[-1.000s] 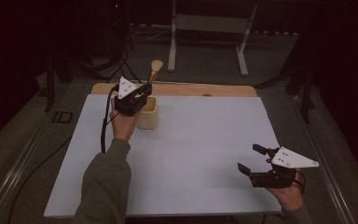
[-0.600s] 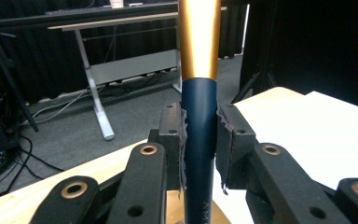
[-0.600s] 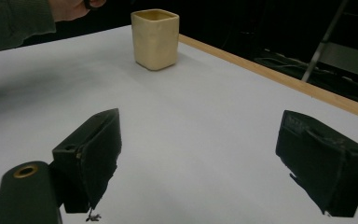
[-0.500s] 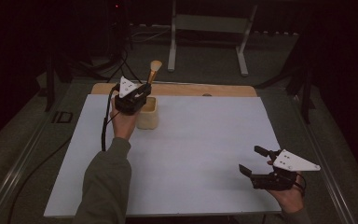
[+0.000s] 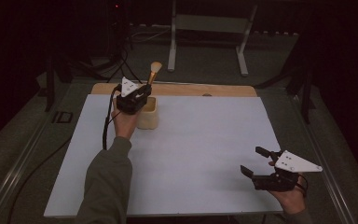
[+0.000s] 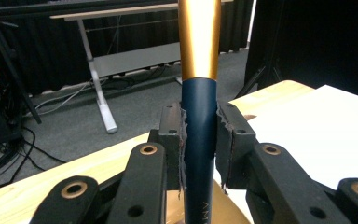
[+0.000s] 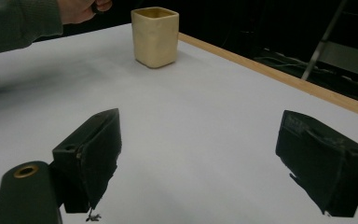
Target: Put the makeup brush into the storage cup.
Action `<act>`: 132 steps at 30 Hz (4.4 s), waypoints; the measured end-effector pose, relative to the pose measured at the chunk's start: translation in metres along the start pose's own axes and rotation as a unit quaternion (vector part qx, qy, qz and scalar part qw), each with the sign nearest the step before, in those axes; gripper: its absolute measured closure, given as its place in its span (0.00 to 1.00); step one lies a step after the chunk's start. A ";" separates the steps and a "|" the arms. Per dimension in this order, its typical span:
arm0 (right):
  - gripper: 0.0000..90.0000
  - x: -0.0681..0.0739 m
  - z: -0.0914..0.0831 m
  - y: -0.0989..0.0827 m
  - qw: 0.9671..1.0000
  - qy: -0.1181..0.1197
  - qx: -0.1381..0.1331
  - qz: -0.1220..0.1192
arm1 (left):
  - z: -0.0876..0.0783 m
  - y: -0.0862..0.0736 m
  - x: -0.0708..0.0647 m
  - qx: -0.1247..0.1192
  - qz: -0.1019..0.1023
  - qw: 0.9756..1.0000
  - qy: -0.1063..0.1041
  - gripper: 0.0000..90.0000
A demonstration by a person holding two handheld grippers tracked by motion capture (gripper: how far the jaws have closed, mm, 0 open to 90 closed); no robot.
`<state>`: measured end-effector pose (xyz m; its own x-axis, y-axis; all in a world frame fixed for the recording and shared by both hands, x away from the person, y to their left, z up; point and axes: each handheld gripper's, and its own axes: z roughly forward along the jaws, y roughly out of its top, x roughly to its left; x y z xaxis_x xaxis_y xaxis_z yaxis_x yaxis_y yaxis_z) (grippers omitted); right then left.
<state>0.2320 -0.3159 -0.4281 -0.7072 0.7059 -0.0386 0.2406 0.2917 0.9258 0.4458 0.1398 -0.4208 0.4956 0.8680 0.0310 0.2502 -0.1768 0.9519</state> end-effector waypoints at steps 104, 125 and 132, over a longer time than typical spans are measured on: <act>0.16 0.002 0.003 0.002 1.000 0.006 0.002 -0.006 | -0.009 -0.016 0.010 0.045 -0.018 0.999 0.008 0.17; 0.16 -0.001 0.002 0.000 1.000 0.001 -0.001 0.002 | -0.031 -0.006 0.007 0.039 -0.015 0.999 -0.026 0.17; 0.15 -0.003 0.000 -0.001 1.000 -0.005 -0.004 0.008 | -0.047 -0.007 0.009 0.035 -0.015 0.999 -0.031 0.17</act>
<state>0.2340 -0.3189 -0.4291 -0.6962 0.7173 -0.0283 0.2456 0.2750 0.9296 0.4100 0.1709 -0.4126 0.5374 0.8431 -0.0184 0.3227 -0.1854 0.9282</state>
